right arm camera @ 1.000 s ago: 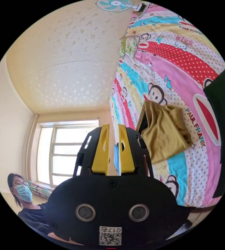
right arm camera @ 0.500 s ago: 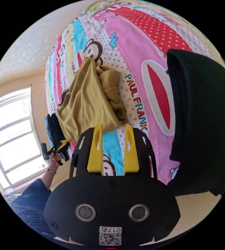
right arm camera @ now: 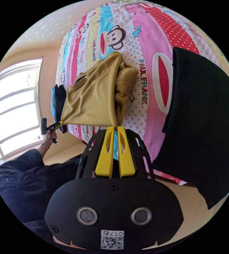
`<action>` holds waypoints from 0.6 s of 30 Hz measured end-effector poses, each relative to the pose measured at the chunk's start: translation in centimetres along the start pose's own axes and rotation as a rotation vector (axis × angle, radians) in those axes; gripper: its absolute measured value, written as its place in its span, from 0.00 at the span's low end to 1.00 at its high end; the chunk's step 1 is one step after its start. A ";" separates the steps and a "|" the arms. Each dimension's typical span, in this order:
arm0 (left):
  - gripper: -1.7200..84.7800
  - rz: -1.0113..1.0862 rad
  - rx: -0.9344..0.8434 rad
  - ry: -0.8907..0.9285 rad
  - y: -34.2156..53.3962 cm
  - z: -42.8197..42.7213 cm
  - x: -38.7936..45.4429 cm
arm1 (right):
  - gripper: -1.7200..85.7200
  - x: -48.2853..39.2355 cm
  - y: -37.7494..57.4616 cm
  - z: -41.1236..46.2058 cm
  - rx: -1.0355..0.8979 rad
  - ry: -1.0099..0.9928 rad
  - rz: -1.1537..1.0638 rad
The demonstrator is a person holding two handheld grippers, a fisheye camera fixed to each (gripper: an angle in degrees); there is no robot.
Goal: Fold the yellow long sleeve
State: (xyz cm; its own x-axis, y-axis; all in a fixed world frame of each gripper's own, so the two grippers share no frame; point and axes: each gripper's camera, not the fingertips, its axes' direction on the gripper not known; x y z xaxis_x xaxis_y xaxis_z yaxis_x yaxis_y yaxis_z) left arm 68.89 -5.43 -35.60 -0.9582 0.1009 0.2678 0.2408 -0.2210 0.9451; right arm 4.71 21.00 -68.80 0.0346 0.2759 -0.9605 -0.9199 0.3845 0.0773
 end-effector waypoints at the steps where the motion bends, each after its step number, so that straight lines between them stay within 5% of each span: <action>1: 0.04 -0.015 -0.038 -0.001 2.5 1.1 -0.7 | 0.06 0.0 2.3 0.7 -0.049 0.037 -0.007; 7: 0.08 -0.224 -0.210 -0.214 10.2 8.6 -4.8 | 0.06 2.4 9.4 8.0 -0.287 0.126 0.174; 13: 0.11 -0.084 0.061 -0.237 4.2 4.9 1.0 | 0.12 -0.8 4.0 4.5 -0.055 0.105 0.124; 18: 0.13 0.150 0.096 -0.342 -4.0 5.9 7.6 | 0.13 -3.0 -4.3 2.5 0.056 0.153 0.066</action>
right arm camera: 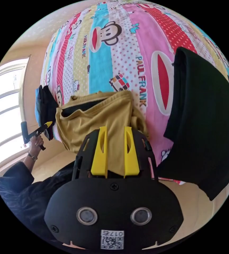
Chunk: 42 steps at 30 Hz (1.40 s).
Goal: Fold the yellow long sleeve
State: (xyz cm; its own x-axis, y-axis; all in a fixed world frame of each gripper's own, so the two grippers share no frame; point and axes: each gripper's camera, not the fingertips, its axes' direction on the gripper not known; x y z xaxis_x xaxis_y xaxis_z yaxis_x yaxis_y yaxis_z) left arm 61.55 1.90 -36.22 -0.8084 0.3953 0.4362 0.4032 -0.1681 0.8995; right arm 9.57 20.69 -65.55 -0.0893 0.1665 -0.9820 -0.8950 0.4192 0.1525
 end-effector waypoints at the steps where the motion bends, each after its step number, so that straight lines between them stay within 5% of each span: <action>1: 0.13 0.048 -0.004 -0.035 -1.7 0.7 1.1 | 0.13 -0.3 -1.9 0.3 -0.002 0.031 -0.007; 8: 0.11 0.108 -0.192 -0.206 -3.7 9.2 1.8 | 0.10 -0.2 -6.7 6.7 -0.208 0.142 0.002; 16: 0.06 -0.121 0.096 0.132 0.1 1.5 -3.8 | 0.06 1.5 -3.2 1.2 0.061 0.001 0.039; 22: 0.11 -0.231 -0.024 0.106 1.3 4.1 -7.5 | 0.10 3.9 -2.4 2.0 0.083 -0.044 0.198; 26: 0.15 -0.282 0.045 0.188 6.9 2.7 -8.6 | 0.12 -0.9 0.3 0.5 0.213 0.014 0.074; 37: 0.20 -0.355 -0.040 0.215 22.3 6.1 -7.3 | 0.12 -14.3 3.1 14.6 -0.156 0.145 -0.382; 42: 0.18 -0.357 -0.120 0.213 23.3 7.6 -6.7 | 0.09 -12.2 0.9 18.2 -0.275 0.166 -0.315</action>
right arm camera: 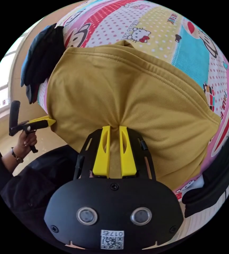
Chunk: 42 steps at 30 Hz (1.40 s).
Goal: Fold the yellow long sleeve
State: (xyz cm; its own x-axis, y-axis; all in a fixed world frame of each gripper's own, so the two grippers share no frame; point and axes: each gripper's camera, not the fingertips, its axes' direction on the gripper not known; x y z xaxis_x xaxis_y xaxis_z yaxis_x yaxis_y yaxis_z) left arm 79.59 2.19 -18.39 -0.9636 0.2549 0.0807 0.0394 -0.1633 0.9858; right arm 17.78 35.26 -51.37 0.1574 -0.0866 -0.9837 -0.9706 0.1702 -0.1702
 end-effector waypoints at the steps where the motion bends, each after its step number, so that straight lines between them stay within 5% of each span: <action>1: 0.14 0.003 -0.019 0.016 0.1 0.1 0.0 | 0.08 1.2 -0.5 -0.1 -0.028 -0.067 0.046; 5: 0.08 0.064 -0.021 0.083 1.1 -1.0 1.7 | 0.04 4.3 1.3 -1.5 0.044 -0.196 0.094; 11: 0.07 0.392 0.003 0.107 4.0 -2.0 15.0 | 0.03 10.7 11.0 -4.5 0.260 -0.269 0.266; 16: 0.07 0.668 -0.104 0.104 5.1 5.5 29.3 | 0.03 16.3 19.0 -4.6 0.310 -0.284 0.436; 22: 0.07 0.746 -0.254 0.077 7.5 18.5 36.7 | 0.03 21.5 24.7 -3.5 0.344 -0.322 0.559; 29: 0.08 0.646 -0.345 -0.030 8.9 27.0 36.5 | 0.07 24.2 24.9 -2.1 0.361 -0.422 0.507; 34: 0.21 0.734 -0.401 0.088 9.8 24.8 36.8 | 0.16 25.3 22.8 -2.6 0.428 -0.609 0.463; 38: 0.21 0.771 -0.353 0.113 10.2 20.7 35.7 | 0.23 24.8 18.5 -1.6 0.285 -0.588 0.428; 42: 0.20 0.587 -0.195 0.107 8.6 16.2 30.2 | 0.25 23.7 15.1 1.5 0.029 -0.401 0.398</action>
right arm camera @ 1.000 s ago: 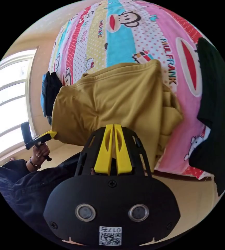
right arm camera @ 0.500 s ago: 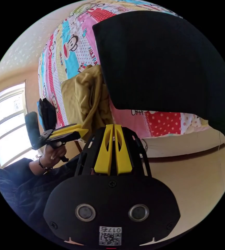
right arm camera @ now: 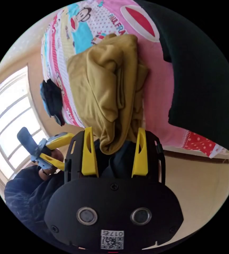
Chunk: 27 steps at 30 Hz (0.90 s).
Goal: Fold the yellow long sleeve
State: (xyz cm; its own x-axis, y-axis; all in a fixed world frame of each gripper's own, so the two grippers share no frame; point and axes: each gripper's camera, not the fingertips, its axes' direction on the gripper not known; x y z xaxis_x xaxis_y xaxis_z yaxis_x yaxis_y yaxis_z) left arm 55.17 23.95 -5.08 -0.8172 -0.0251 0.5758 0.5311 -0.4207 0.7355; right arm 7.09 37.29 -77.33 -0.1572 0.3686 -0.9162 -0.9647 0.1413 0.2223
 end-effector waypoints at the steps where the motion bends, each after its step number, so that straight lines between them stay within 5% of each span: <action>1: 0.20 -0.086 0.051 -0.053 0.9 -1.1 -2.3 | 0.25 0.2 -0.2 0.6 -0.005 0.104 -0.004; 4: 0.20 -0.278 0.130 -0.174 2.7 -2.8 -8.0 | 0.24 2.3 -0.1 0.4 0.022 0.146 0.041; 7: 0.21 -0.355 0.111 -0.104 3.1 -2.6 -12.7 | 0.22 4.7 -0.3 0.0 0.013 0.069 0.083; 11: 0.22 -0.319 0.018 0.121 1.6 0.2 -15.7 | 0.21 6.6 -1.0 0.0 -0.004 0.003 0.059; 18: 0.16 -0.320 -0.155 -0.005 -1.7 4.4 -16.8 | 0.20 7.6 -1.7 -0.5 -0.008 -0.027 0.068; 22: 0.11 -0.325 -0.133 0.207 -2.5 2.2 -16.9 | 0.22 9.2 0.0 -1.9 0.124 -0.274 0.060; 27: 0.10 -0.271 -0.078 0.303 -3.9 -2.5 -13.9 | 0.27 14.1 5.0 -0.4 0.301 -0.826 0.352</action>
State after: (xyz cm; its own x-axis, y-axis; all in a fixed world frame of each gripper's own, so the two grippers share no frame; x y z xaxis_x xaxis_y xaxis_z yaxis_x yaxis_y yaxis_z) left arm 63.94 23.69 -16.80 -0.9603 -0.1649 0.2251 0.2785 -0.5156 0.8103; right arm -0.07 42.85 -89.27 -0.1183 0.9528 -0.2795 -0.7773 0.0863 0.6232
